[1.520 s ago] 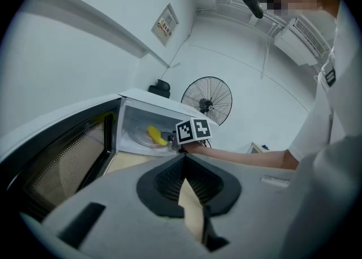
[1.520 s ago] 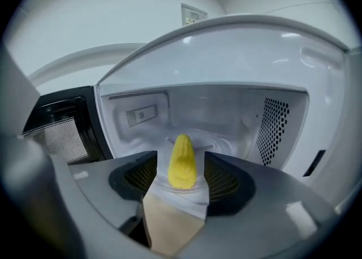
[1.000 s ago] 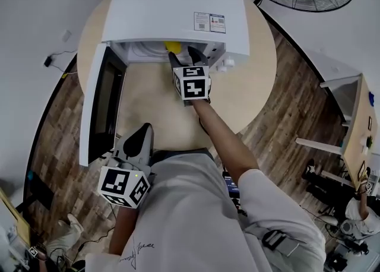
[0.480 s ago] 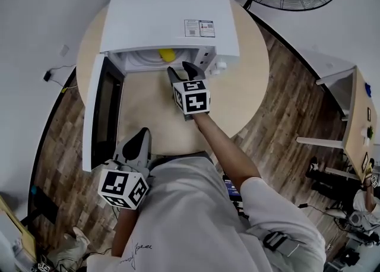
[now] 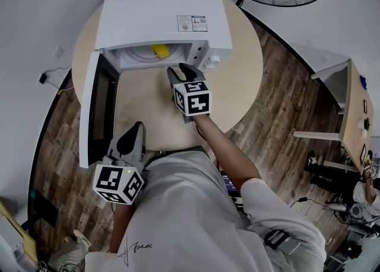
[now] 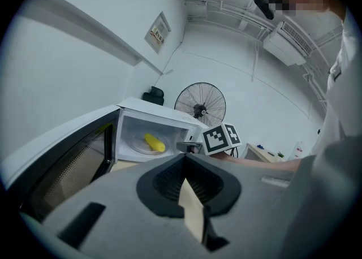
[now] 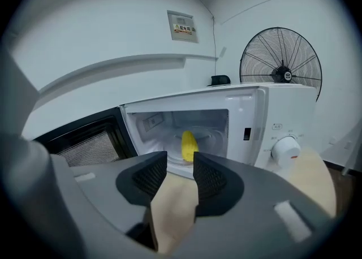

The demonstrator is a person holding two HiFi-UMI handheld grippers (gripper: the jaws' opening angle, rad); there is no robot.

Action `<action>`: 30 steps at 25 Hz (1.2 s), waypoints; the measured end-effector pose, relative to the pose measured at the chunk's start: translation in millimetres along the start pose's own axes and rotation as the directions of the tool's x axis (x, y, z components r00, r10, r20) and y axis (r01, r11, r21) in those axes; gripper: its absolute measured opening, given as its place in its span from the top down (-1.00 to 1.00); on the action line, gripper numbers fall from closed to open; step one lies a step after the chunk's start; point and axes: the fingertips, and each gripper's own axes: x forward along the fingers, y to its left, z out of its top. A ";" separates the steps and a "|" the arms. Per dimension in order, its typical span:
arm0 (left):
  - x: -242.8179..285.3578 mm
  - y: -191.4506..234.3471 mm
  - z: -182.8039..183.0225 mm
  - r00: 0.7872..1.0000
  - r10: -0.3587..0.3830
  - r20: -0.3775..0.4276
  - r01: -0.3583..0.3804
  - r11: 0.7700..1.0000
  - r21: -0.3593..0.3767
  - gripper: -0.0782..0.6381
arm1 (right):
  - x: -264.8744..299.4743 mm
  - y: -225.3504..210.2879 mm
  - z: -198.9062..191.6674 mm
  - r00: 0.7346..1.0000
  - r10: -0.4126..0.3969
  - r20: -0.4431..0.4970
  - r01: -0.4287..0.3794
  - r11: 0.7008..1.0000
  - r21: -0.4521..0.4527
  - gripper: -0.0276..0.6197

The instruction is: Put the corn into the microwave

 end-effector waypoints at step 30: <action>-18.0 6.3 -16.6 1.000 0.028 0.003 -0.028 1.000 -0.010 0.80 | -90.4 -0.2 -38.9 0.998 0.041 -0.048 -0.037 0.996 0.087 0.67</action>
